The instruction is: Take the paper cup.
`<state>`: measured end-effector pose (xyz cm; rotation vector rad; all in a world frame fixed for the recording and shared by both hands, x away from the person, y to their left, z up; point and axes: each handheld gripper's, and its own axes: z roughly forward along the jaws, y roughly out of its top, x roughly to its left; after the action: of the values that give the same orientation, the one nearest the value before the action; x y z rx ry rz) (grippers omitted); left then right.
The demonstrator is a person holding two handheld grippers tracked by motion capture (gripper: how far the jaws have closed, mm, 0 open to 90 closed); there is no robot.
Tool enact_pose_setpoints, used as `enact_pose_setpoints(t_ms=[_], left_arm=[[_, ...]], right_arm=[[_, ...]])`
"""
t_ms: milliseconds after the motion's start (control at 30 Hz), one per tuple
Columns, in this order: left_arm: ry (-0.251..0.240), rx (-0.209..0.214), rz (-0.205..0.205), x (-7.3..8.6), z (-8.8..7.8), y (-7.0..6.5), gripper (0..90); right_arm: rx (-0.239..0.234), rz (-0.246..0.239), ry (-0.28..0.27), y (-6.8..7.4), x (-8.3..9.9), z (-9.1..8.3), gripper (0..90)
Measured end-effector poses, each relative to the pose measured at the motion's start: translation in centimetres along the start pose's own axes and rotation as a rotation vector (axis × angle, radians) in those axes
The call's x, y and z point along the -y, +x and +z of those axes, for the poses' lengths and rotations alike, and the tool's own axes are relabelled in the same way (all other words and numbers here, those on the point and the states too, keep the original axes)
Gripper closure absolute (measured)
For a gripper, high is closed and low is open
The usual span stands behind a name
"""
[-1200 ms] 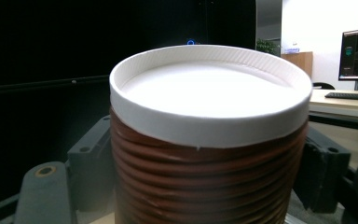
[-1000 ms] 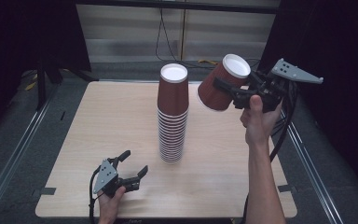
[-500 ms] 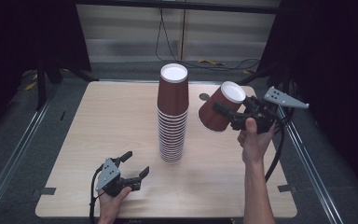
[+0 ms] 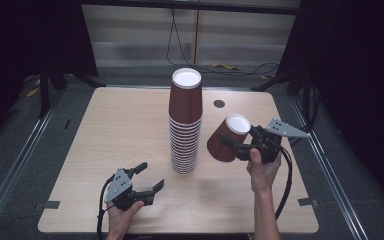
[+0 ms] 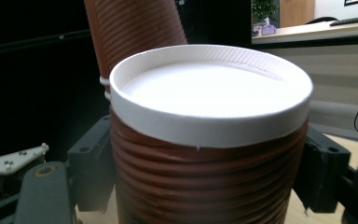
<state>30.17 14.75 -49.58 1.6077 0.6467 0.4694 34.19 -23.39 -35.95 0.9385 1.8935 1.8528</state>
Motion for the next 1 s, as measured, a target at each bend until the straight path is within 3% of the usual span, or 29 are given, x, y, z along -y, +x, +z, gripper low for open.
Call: enact_pose_setpoints(t_ms=[167, 333, 433, 733, 833, 1000], left_arm=[[-0.017, 0.04, 0.017, -1.1, 0.3, -0.5, 18.5], [0.001, 0.088, 0.033, -1.5, 1.3, -1.2, 18.5], [0.008, 0.113, 0.009, -1.3, 1.7, -1.5, 18.5], [0.008, 0.167, 0.008, -1.4, 2.2, -1.9, 18.2], [0.001, 0.214, -0.014, -1.3, 2.3, -2.0, 17.3], [0.014, 0.244, 0.015, -1.4, 2.5, -2.4, 18.0]], right_arm=[[-0.021, 0.022, 0.013, 0.2, 1.8, 0.2, 21.1], [-0.036, 0.022, 0.02, 0.7, 3.1, 0.3, 21.1], [-0.046, 0.017, 0.025, 0.9, 3.6, 0.4, 21.1], [-0.08, 0.007, 0.065, 2.0, 5.5, 1.6, 21.1], [-0.099, 0.007, 0.073, 2.3, 6.0, 1.9, 21.1], [-0.124, 0.009, 0.097, 3.1, 7.0, 2.7, 21.2]])
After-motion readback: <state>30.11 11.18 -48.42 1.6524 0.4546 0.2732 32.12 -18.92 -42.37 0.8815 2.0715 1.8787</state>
